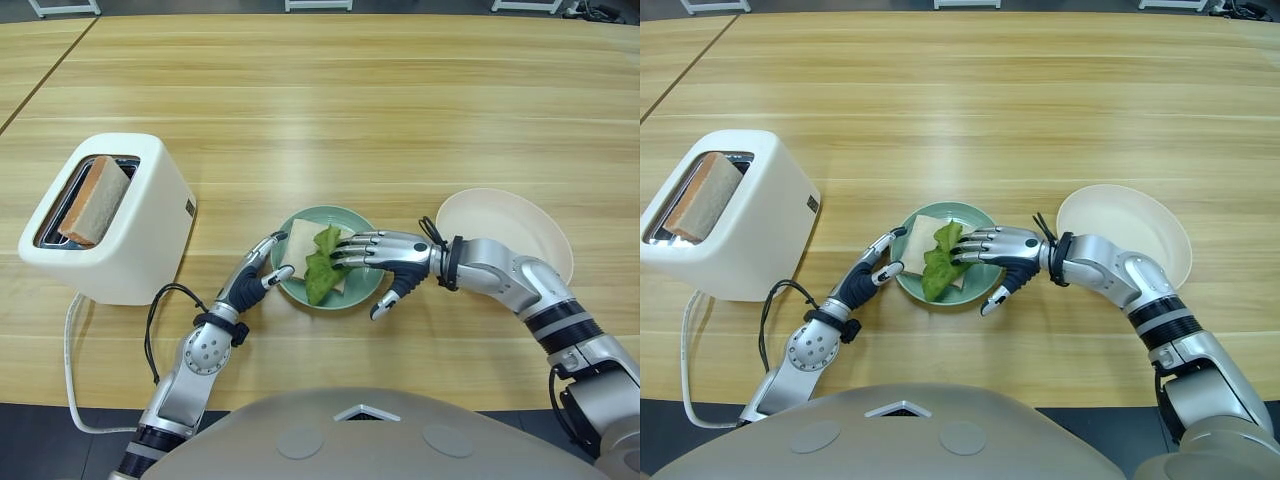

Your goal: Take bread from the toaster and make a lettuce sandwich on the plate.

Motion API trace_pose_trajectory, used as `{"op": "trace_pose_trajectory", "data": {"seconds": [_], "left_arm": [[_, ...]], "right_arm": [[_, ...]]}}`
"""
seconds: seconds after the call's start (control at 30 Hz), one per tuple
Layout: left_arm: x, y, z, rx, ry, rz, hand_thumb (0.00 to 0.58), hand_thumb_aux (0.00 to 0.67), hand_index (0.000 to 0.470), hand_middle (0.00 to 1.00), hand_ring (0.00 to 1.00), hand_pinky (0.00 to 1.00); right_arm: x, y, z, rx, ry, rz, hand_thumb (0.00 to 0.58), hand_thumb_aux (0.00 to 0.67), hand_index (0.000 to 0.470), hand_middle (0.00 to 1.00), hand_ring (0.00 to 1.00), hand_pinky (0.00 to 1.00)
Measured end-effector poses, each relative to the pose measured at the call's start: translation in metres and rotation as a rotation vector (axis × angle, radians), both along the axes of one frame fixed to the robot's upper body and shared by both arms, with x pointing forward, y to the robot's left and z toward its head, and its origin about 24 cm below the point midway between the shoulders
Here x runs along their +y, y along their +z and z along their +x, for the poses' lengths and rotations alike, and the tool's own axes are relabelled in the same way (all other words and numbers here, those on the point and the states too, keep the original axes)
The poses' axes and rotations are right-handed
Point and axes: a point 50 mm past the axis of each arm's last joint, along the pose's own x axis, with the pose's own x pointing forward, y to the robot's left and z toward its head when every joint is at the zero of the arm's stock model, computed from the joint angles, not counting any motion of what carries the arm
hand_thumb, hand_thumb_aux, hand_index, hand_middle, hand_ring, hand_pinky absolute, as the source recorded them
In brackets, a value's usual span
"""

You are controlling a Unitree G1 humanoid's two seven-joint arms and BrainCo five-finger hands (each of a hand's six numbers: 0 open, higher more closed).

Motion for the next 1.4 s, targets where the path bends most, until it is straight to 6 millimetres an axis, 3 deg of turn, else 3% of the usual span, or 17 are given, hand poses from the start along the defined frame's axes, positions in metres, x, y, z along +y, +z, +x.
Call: {"op": "trace_pose_trajectory", "data": {"seconds": [0.47,0.57,0.73,0.87,0.9,0.97,1.07,1.2,1.27,1.4], "left_arm": [[-0.002,0.0,0.0,-0.003,-0.018,0.0,0.0,0.0,0.0,0.0,0.0,0.0],[0.002,0.006,0.001,-0.041,0.006,-0.001,0.0,0.0,0.0,0.0,0.0,0.0],[0.003,0.06,0.006,-0.348,0.004,-0.068,0.0,0.0,0.0,0.0,0.0,0.0],[-0.007,0.104,-0.005,-0.485,-0.073,-0.24,0.0,0.0,0.0,0.0,0.0,0.0],[-0.008,0.109,-0.006,-0.497,-0.08,-0.257,0.0,0.0,0.0,0.0,0.0,0.0],[-0.003,0.137,-0.012,-0.549,-0.081,-0.31,0.0,0.0,0.0,0.0,0.0,0.0],[0.021,0.165,-0.012,-0.632,-0.009,-0.186,0.0,0.0,0.0,0.0,0.0,0.0],[0.077,0.191,-0.012,-0.7,0.206,0.321,0.0,0.0,0.0,0.0,0.0,0.0],[0.104,0.192,-0.015,-0.642,0.321,0.555,0.0,0.0,0.0,0.0,0.0,0.0],[0.144,0.18,-0.026,-0.479,0.475,0.797,0.0,0.0,0.0,0.0,0.0,0.0]], "right_arm": [[0.014,0.002,0.005,-0.067,0.017,0.018,0.0,0.0,0.0,0.0,0.0,0.0],[0.01,0.016,0.013,-0.139,-0.03,0.077,0.0,0.0,0.0,0.0,0.0,0.0],[-0.004,0.057,0.021,-0.252,-0.12,0.291,0.0,0.0,0.0,0.0,0.0,0.0],[-0.015,0.054,0.018,-0.206,-0.181,0.346,0.0,0.0,0.0,0.0,0.0,0.0],[-0.016,0.053,0.017,-0.199,-0.187,0.353,0.0,0.0,0.0,0.0,0.0,0.0],[-0.022,0.052,0.014,-0.177,-0.225,0.385,0.0,0.0,0.0,0.0,0.0,0.0],[-0.029,0.053,0.01,-0.163,-0.263,0.413,0.0,0.0,0.0,0.0,0.0,0.0],[-0.034,0.058,0.009,-0.167,-0.299,0.466,0.0,0.0,0.0,0.0,0.0,0.0],[-0.036,0.059,0.009,-0.169,-0.313,0.471,0.0,0.0,0.0,0.0,0.0,0.0],[-0.035,0.058,0.008,-0.161,-0.313,0.472,0.0,0.0,0.0,0.0,0.0,0.0]]}}
